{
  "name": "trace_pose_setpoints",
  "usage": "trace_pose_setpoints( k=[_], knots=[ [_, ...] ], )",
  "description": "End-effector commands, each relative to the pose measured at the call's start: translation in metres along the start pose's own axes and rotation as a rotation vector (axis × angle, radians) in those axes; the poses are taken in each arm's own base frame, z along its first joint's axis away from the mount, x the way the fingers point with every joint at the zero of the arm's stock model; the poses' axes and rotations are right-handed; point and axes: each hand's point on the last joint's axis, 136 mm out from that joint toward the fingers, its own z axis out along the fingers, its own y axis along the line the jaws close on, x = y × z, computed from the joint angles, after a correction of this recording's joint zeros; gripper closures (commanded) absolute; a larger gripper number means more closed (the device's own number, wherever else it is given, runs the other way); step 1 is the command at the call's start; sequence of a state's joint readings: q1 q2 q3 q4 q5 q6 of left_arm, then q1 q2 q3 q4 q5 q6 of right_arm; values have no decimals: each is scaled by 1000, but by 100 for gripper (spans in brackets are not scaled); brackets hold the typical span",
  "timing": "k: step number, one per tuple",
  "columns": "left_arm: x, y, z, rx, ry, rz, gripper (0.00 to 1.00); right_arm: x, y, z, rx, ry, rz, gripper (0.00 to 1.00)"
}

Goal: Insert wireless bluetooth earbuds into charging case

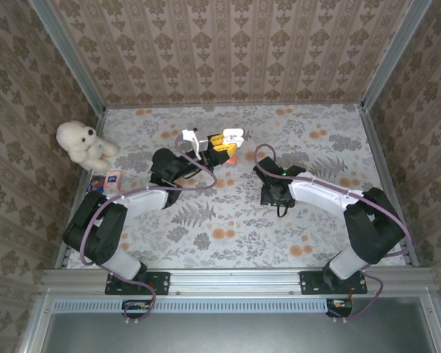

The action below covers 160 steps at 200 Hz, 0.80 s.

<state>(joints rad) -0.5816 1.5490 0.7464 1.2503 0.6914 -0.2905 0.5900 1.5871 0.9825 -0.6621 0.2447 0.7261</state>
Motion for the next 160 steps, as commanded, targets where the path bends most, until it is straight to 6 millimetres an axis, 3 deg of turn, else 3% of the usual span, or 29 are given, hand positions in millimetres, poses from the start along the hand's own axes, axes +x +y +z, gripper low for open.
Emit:
trace_pose_setpoints(
  k=[1,52,104,160],
  knots=[
    [-12,-1,-4,-6,-36,53,100,-12,1,4,44,-30,9,42],
    [-11,-2,-5,-7,-33,55,100,-13,11,23,68,-16,39,44],
    [-8,-2,-5,-7,-29,54,100,-14,10,26,160,-47,166,44],
    [-9,-3,-7,-10,-30,58,100,-2,13,35,239,-17,192,44]
  ],
)
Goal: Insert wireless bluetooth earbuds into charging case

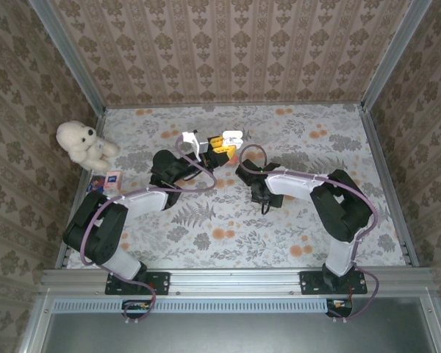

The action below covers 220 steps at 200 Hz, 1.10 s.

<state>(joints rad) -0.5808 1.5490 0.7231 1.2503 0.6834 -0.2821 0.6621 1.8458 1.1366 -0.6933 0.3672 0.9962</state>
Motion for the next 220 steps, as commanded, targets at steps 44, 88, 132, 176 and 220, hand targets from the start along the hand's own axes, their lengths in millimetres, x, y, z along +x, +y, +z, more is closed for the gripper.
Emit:
trace_pose_setpoints(
  k=[44,88,132,176,220],
  knots=[
    [-18,-4,-5,3,-48,67,100,5,-19,5,115,-15,34,48],
    [-19,-3,-7,-3,-47,69,100,7,-25,9,120,-7,46,55],
    [-20,-3,-7,-2,-49,69,100,12,-31,12,102,4,63,64],
    [-20,-3,-6,0,-49,65,100,12,-35,13,85,-4,68,71],
    [-23,-3,-5,5,-54,69,100,-1,-29,2,0,-77,30,73]
  ],
)
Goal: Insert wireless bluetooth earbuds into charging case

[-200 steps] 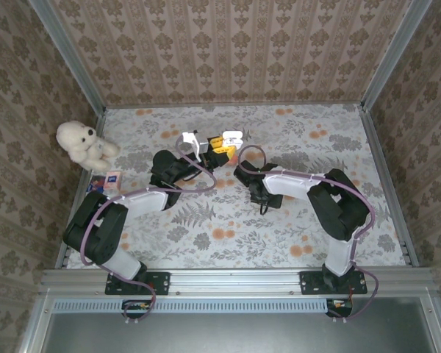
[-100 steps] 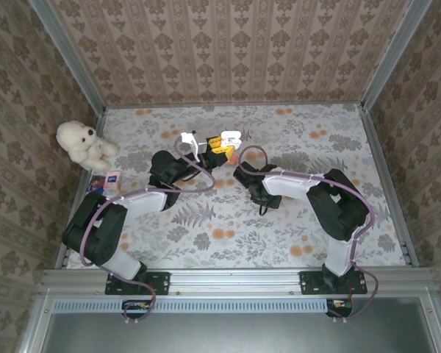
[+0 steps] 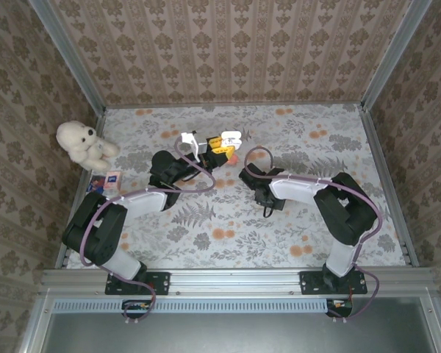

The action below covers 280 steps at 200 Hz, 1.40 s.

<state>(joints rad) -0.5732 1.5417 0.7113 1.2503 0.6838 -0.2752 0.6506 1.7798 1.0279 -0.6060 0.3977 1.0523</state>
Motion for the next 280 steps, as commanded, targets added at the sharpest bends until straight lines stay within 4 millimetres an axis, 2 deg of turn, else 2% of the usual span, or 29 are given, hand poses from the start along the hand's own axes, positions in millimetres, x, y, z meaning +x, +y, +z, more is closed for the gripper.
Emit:
trace_pose_setpoints(
  k=[1,20,40,75,78,96,118,142,157,173,195,216,280],
  knots=[
    [-23,-4,-2,13,-56,61,100,-3,-14,-3,9,-33,-55,73],
    [-25,-5,-1,16,-59,64,100,-15,-9,-16,-54,-87,-77,73],
    [-27,-5,-1,20,-62,64,100,-33,-3,-40,-135,-172,-88,73],
    [-29,-7,1,36,-64,60,100,-69,0,-95,-251,-330,-114,73],
    [-29,-8,1,39,-63,58,100,-75,-1,-108,-278,-359,-105,73],
    [-30,-8,3,47,-63,50,100,-97,-2,-150,-360,-460,-109,73],
    [-30,-10,6,60,-63,40,100,-125,-4,-210,-476,-604,-116,73],
    [-31,-15,12,83,-64,24,100,-148,-4,-274,-601,-743,-133,73],
    [-31,-19,17,97,-65,16,100,-159,-3,-307,-667,-809,-145,74],
    [-32,-23,22,112,-65,7,100,-166,1,-333,-729,-856,-157,73],
    [-33,-28,31,128,-70,-1,100,-172,8,-354,-794,-891,-161,73],
    [-37,-33,38,143,-82,-5,100,-178,14,-360,-838,-893,-144,73],
    [-50,-35,51,147,-116,-14,100,-187,21,-350,-976,-811,-41,74]
  ],
)
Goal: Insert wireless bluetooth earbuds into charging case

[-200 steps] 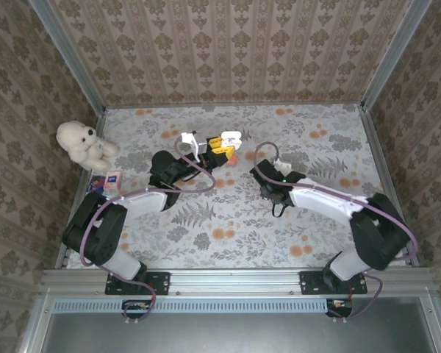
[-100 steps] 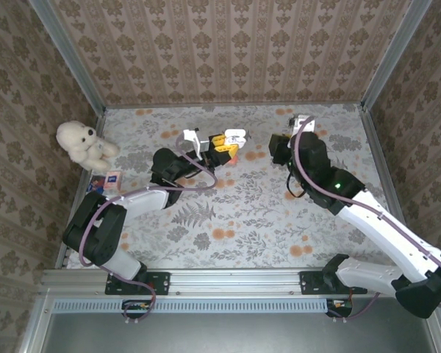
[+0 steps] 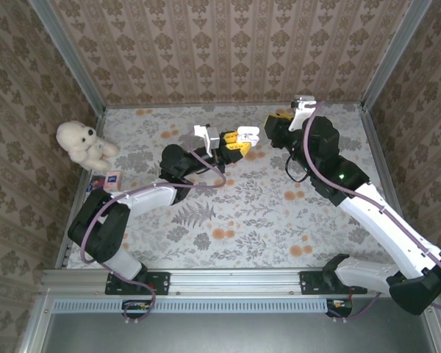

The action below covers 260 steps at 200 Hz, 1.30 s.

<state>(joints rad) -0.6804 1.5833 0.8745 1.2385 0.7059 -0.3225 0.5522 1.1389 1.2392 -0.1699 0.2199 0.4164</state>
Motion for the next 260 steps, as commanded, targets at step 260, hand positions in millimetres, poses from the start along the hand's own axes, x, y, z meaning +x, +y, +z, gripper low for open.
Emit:
trace_pose_setpoints(
  k=[260],
  knots=[
    [-10,5,16,0,-47,5,100,5,2,3,-105,-8,101,81]
  ],
)
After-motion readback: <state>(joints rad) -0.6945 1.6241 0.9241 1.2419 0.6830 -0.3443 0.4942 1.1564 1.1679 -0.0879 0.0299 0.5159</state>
